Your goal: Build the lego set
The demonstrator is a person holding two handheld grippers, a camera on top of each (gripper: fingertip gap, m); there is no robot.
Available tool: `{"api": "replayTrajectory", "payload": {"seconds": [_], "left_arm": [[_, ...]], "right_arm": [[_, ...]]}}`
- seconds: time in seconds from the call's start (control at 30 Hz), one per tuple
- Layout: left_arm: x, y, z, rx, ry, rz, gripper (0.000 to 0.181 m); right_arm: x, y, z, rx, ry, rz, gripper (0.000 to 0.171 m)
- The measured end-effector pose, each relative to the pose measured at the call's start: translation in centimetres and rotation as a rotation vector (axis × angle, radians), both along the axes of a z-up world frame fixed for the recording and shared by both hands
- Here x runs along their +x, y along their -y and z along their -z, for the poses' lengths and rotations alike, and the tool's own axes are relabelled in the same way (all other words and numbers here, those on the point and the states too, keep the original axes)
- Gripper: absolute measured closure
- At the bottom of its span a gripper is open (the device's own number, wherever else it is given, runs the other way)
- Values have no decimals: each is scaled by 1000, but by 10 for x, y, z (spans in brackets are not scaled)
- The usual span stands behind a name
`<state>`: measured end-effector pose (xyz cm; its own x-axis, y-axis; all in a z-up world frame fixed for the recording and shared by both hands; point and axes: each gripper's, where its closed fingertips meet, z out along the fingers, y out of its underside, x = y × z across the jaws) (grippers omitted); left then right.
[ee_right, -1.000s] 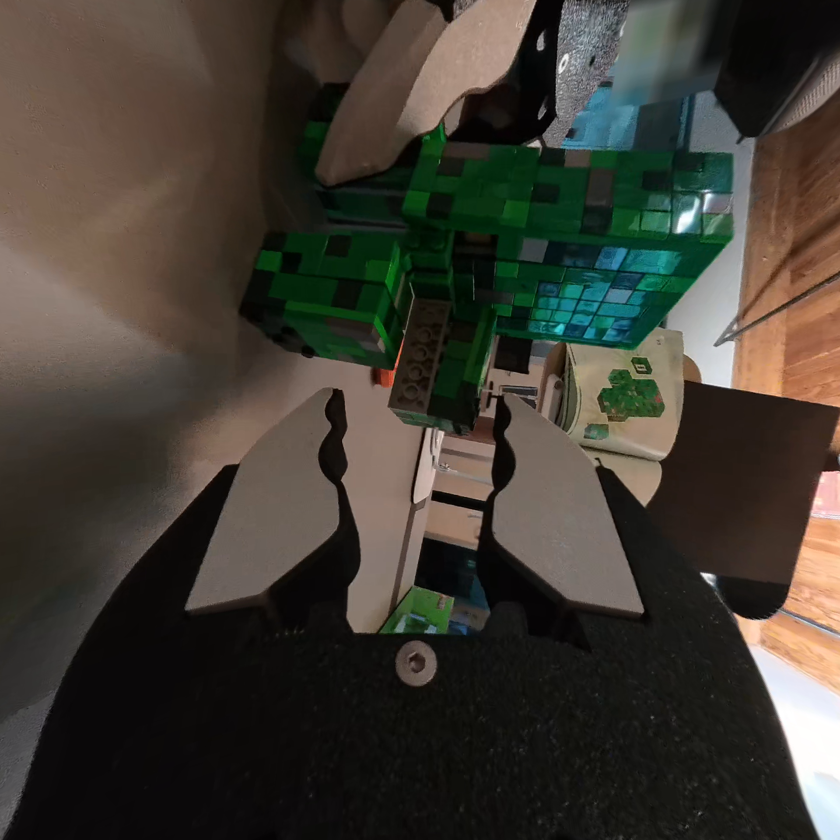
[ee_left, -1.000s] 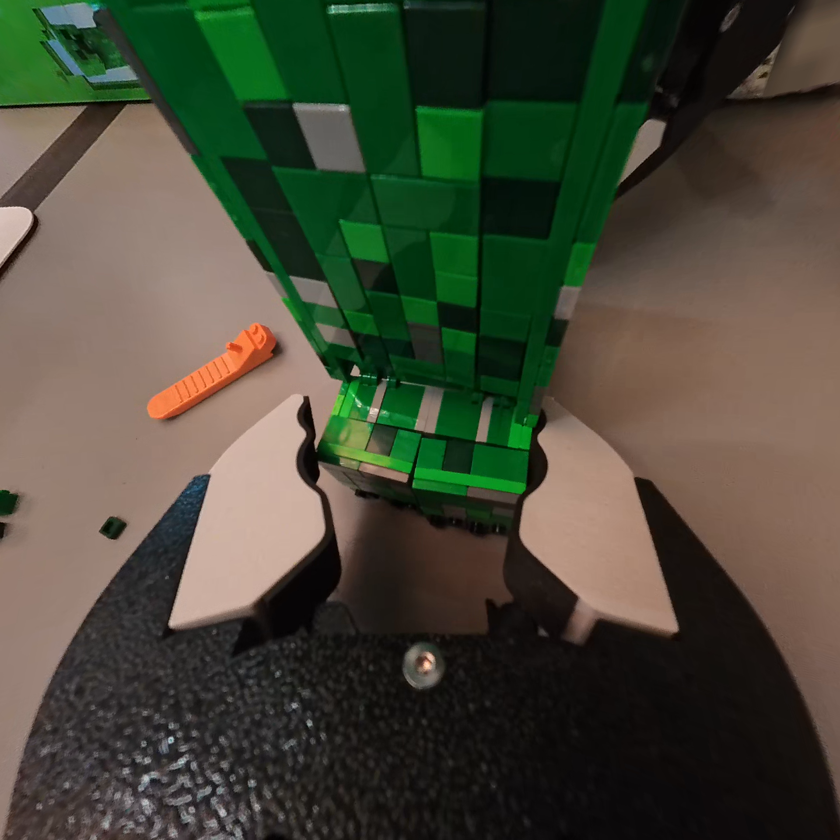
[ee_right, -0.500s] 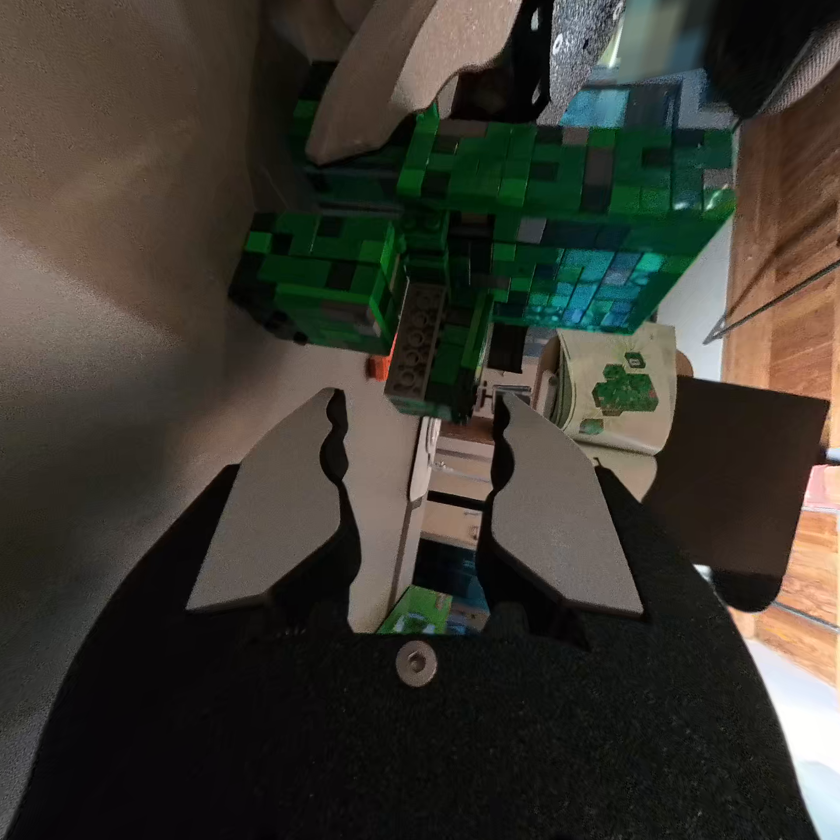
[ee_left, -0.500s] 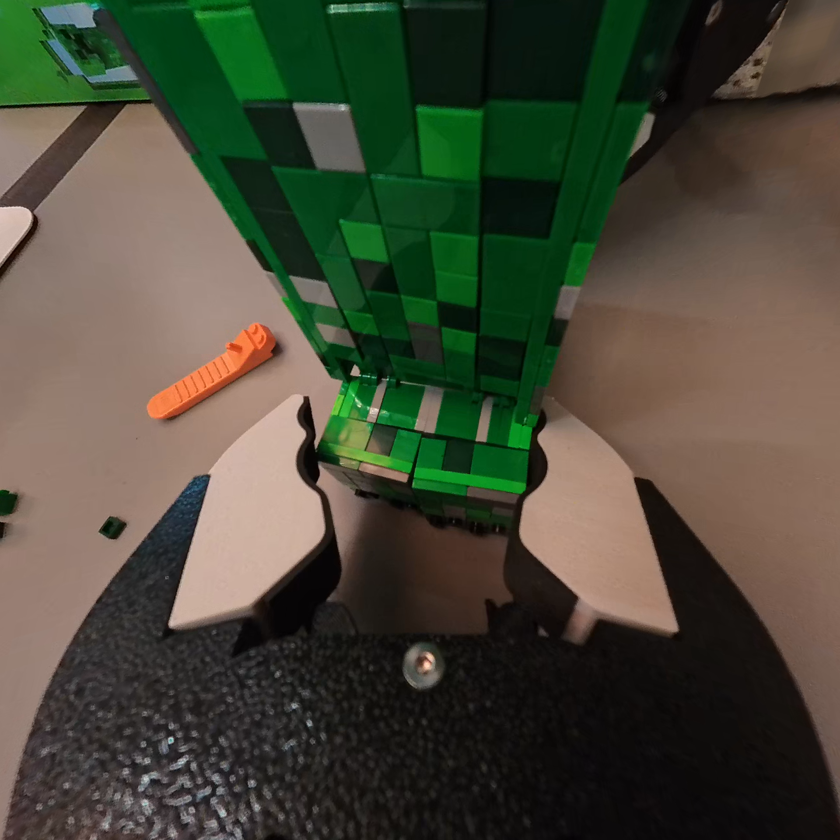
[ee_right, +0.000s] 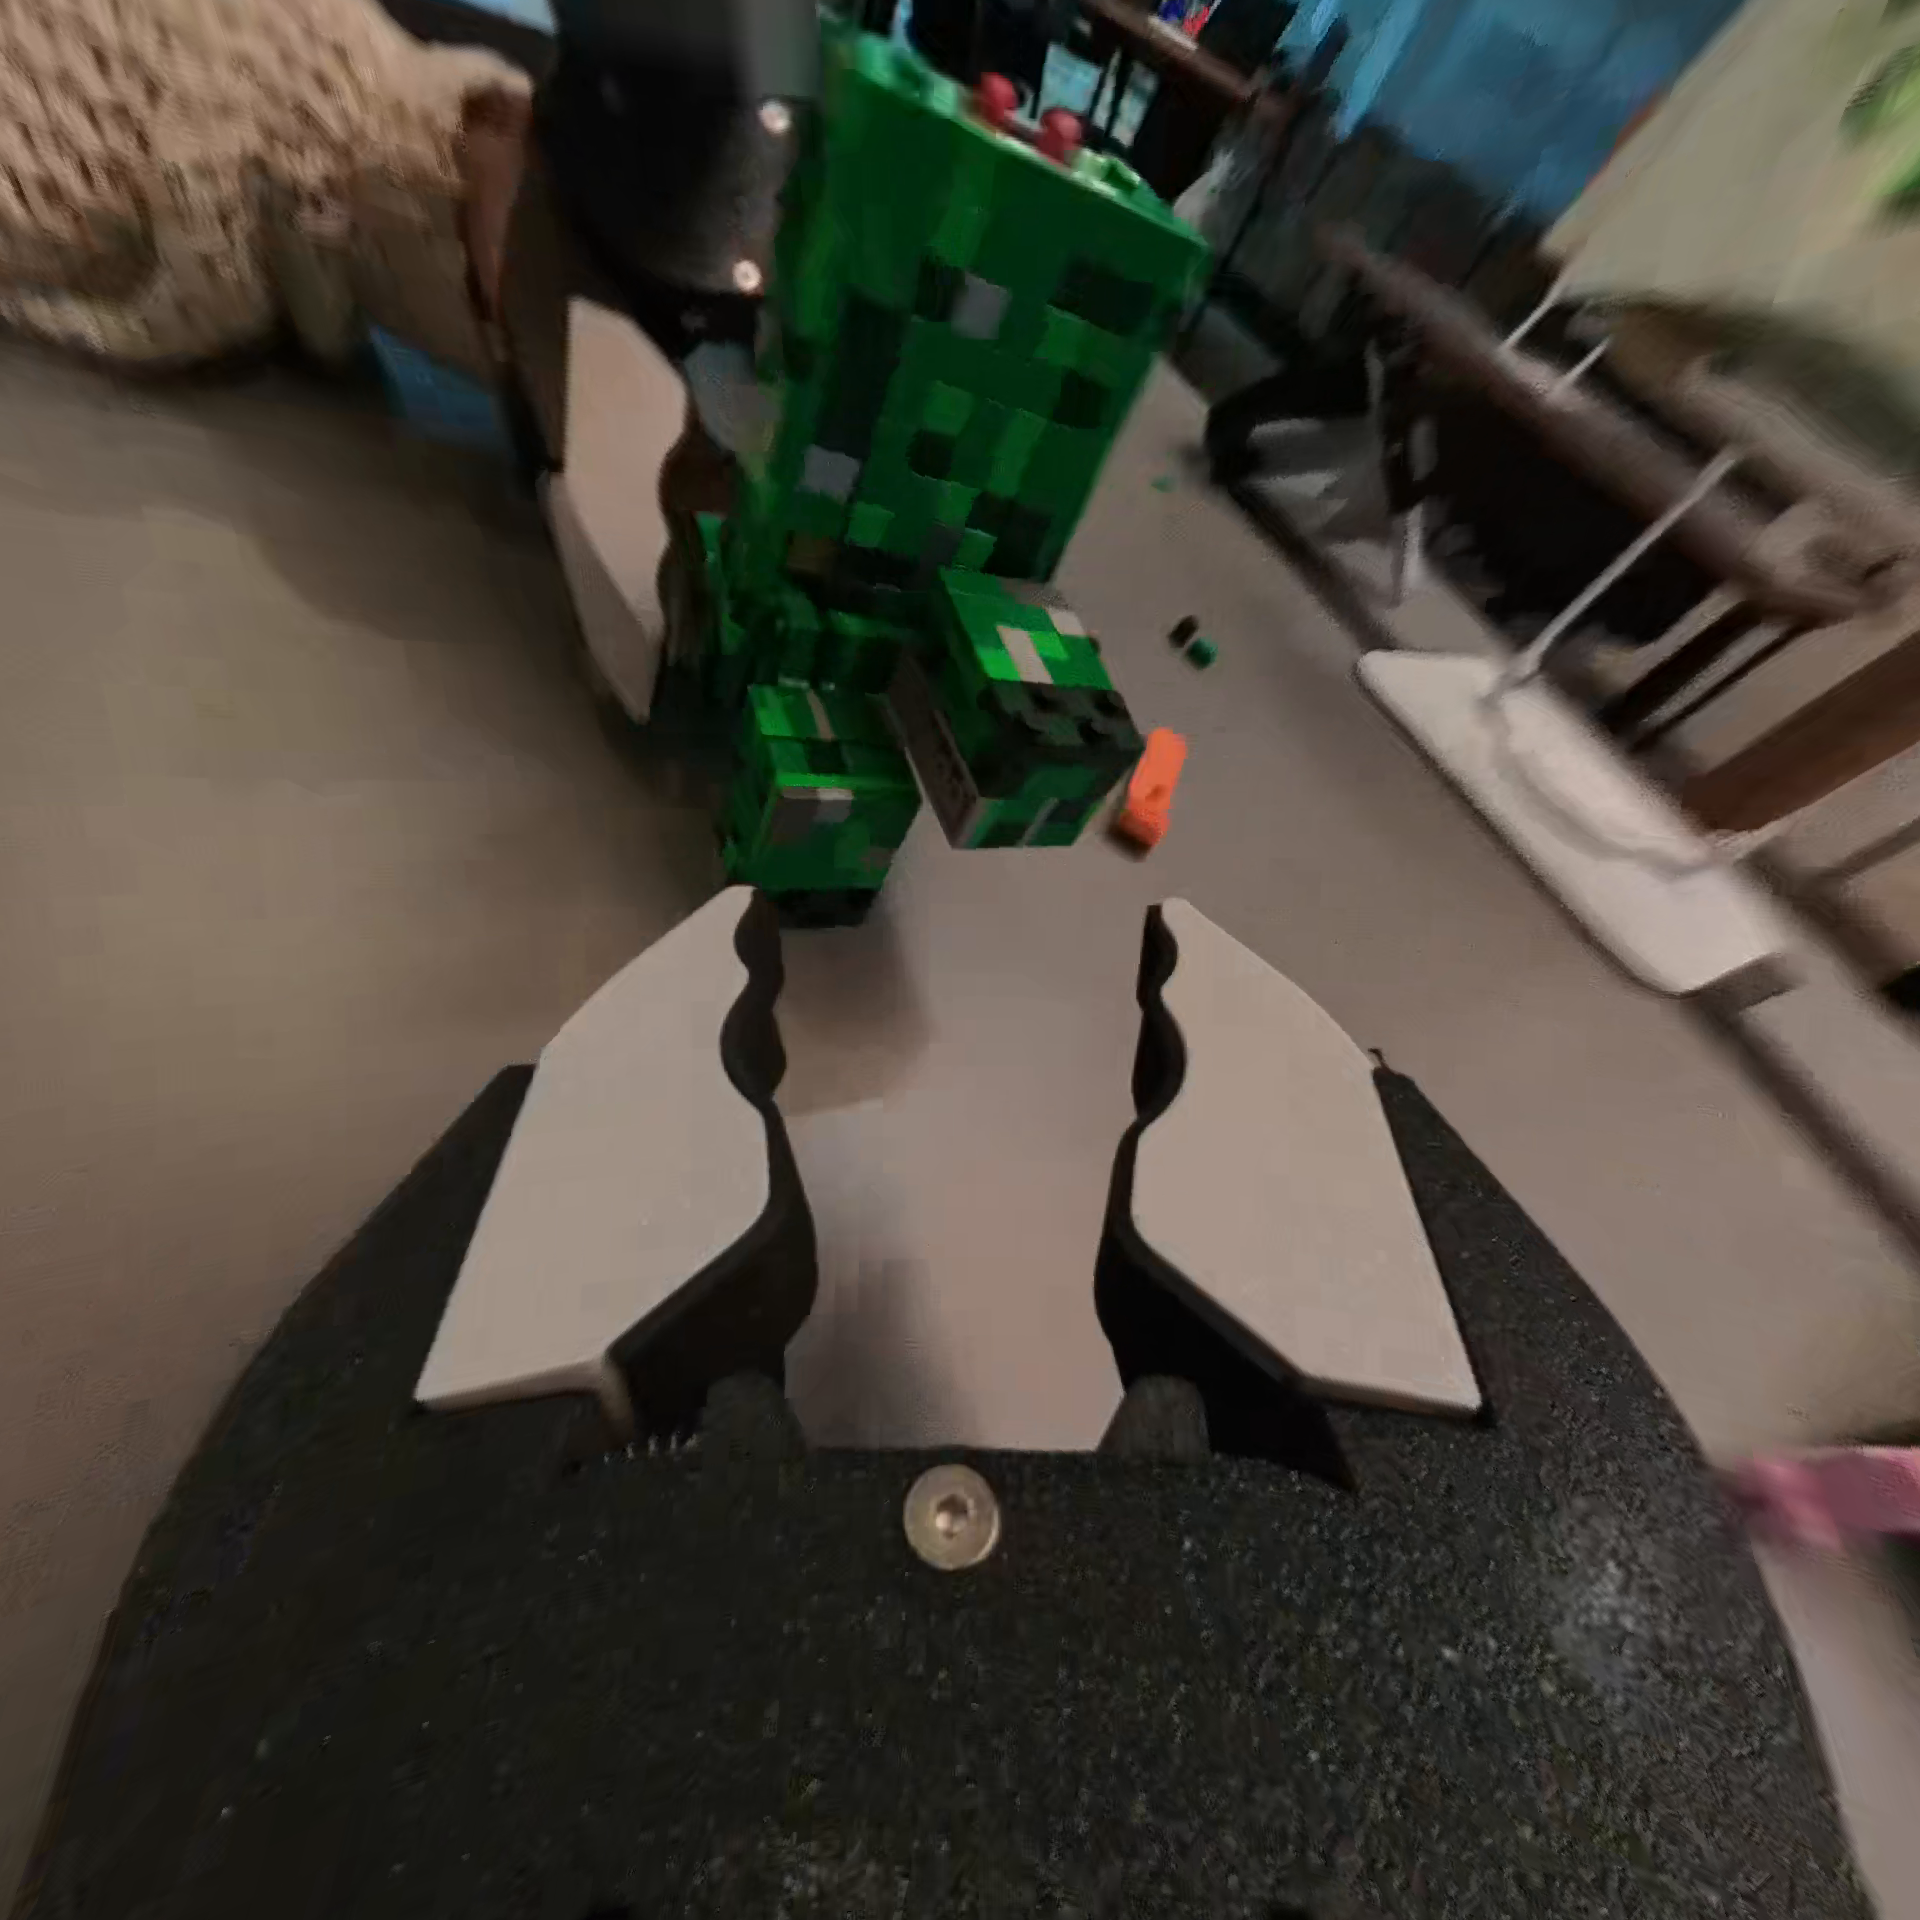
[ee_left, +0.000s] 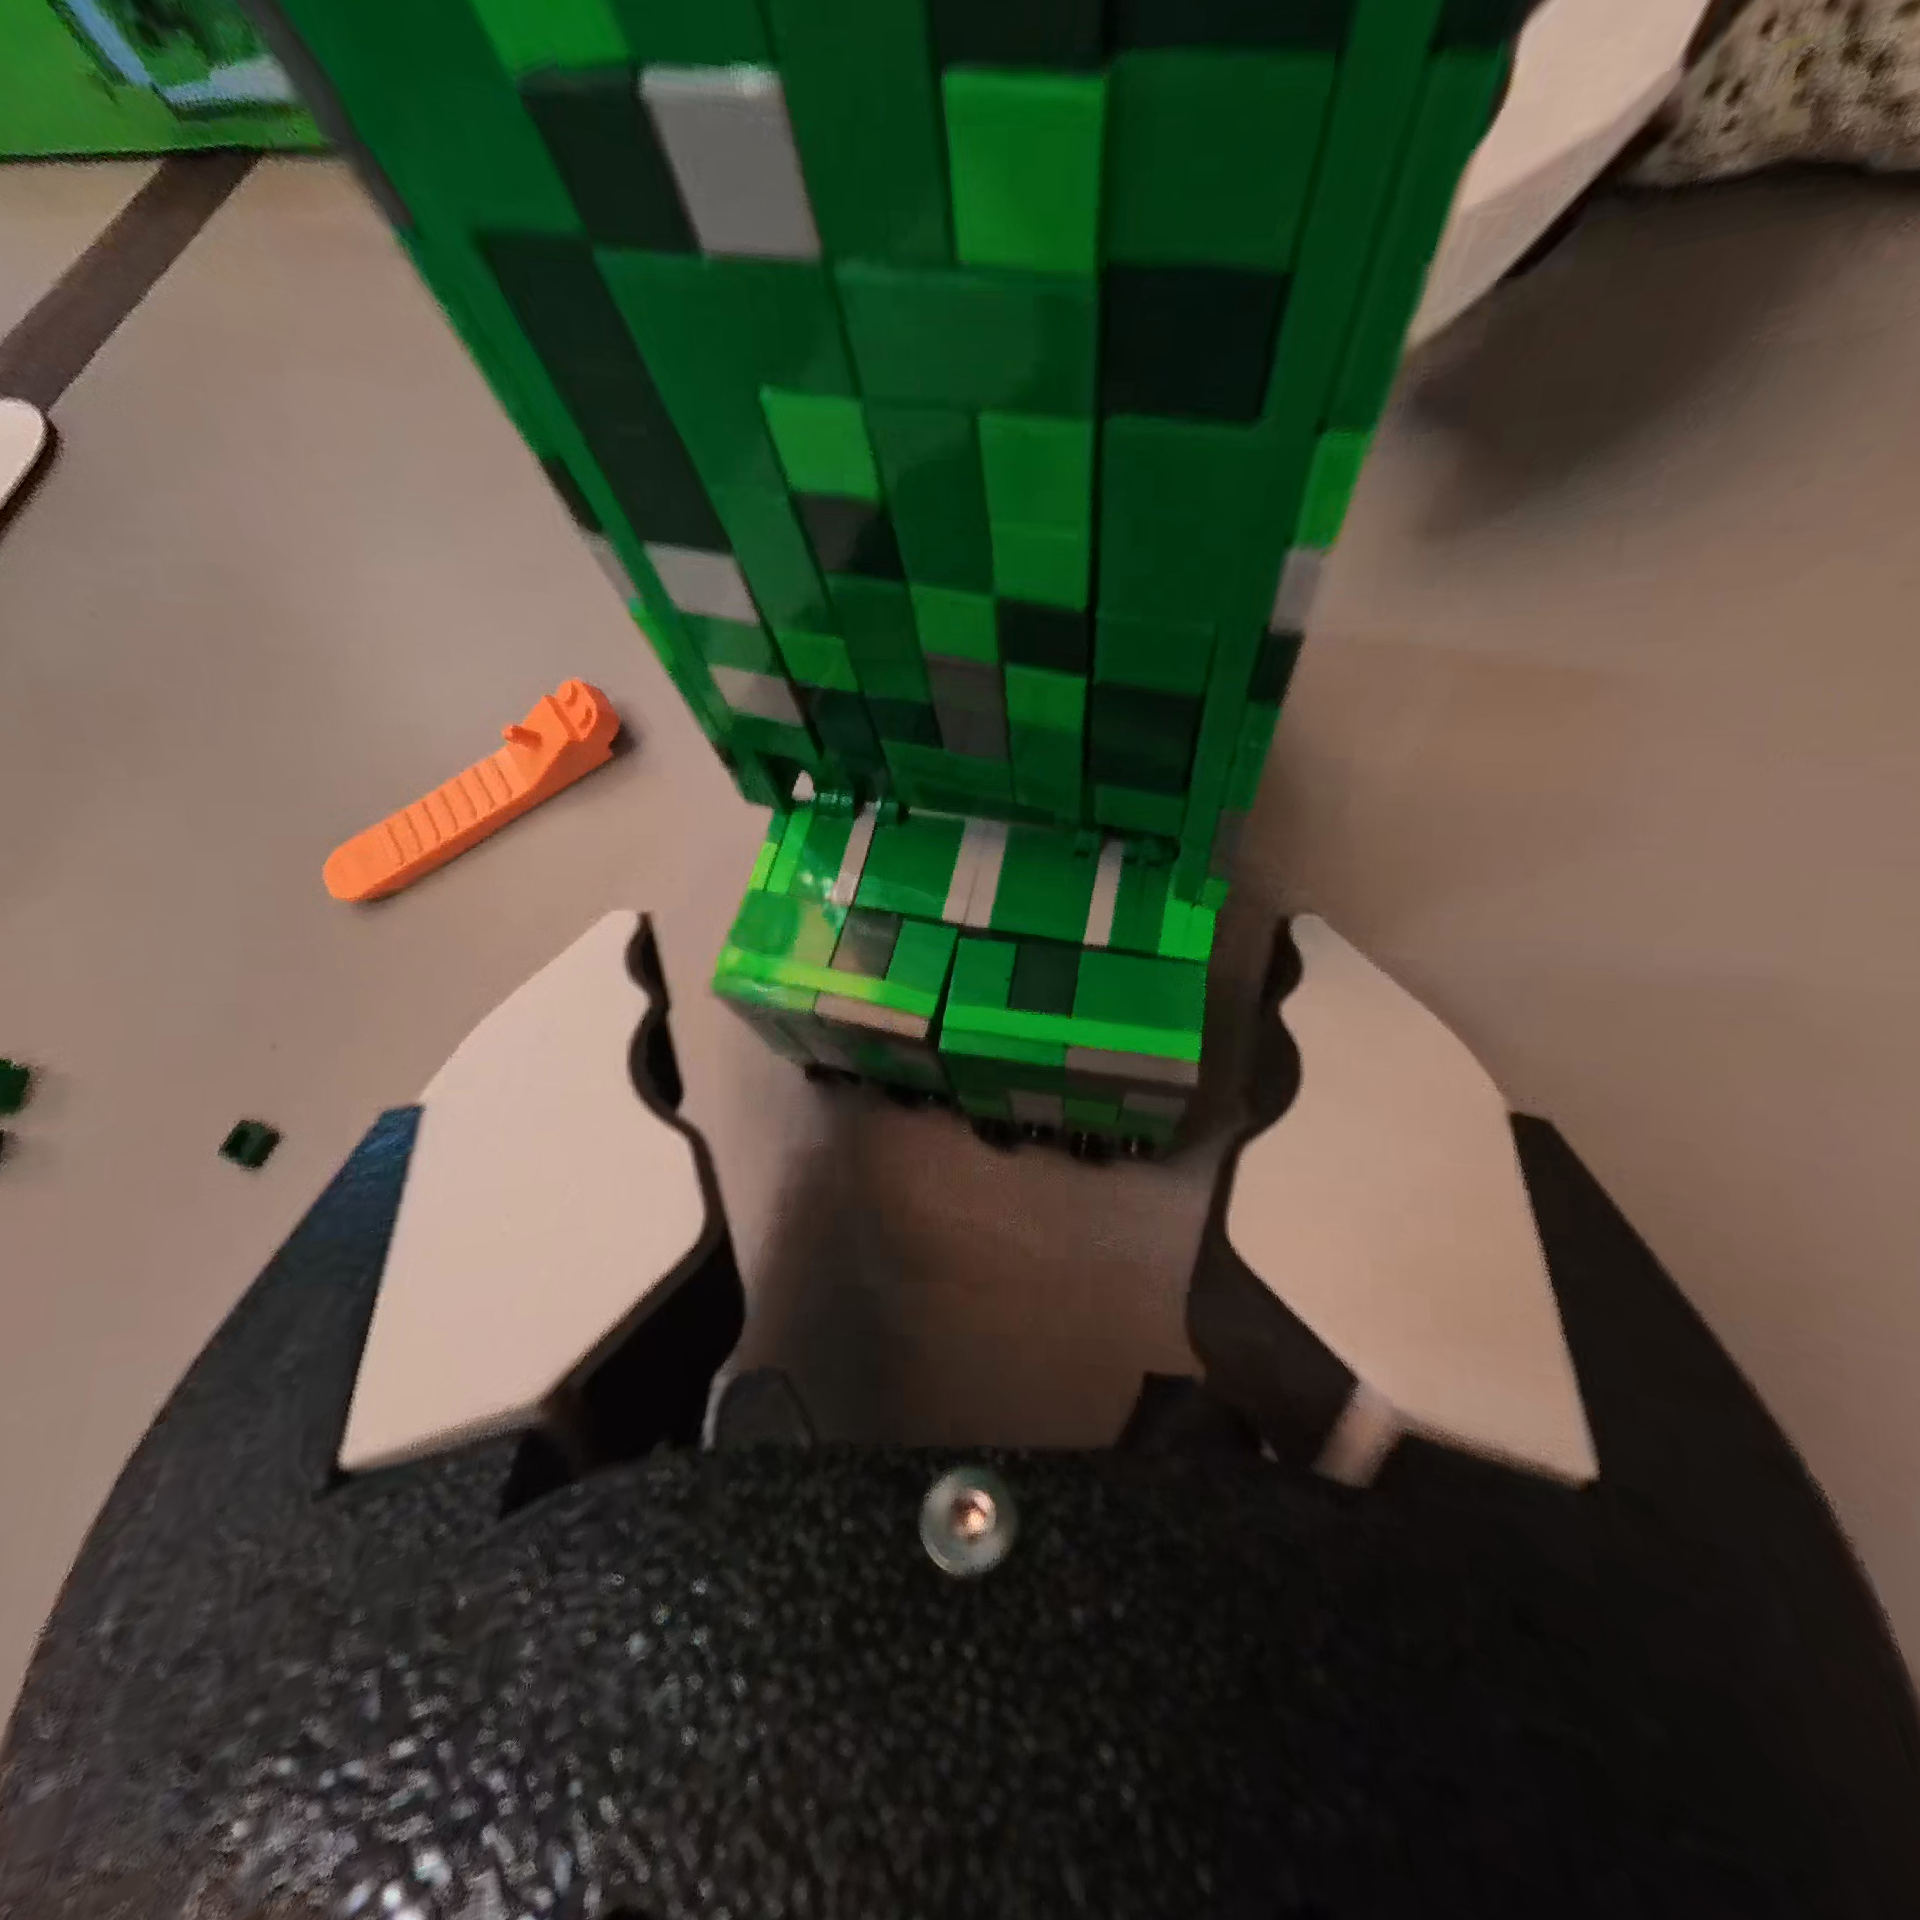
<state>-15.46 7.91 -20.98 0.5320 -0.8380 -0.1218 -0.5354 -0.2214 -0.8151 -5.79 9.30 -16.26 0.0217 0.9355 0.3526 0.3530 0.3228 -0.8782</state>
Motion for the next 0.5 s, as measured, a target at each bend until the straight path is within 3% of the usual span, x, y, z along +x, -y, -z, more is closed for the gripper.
{"api": "replayTrajectory", "payload": {"seconds": [0.1, 0.23, 0.5], "left_arm": [[-12, 7, -8, -6, 54, -76, 68], [-28, 29, -28, 56, 94, -202, 71], [-17, 81, -57, 185, 193, -421, 92]], "right_arm": [[1, 0, 15, -251, 70, -87, 105], [-1, 27, 23, -409, 176, -254, 107], [-26, 57, 41, -314, 279, -146, 100]]}}
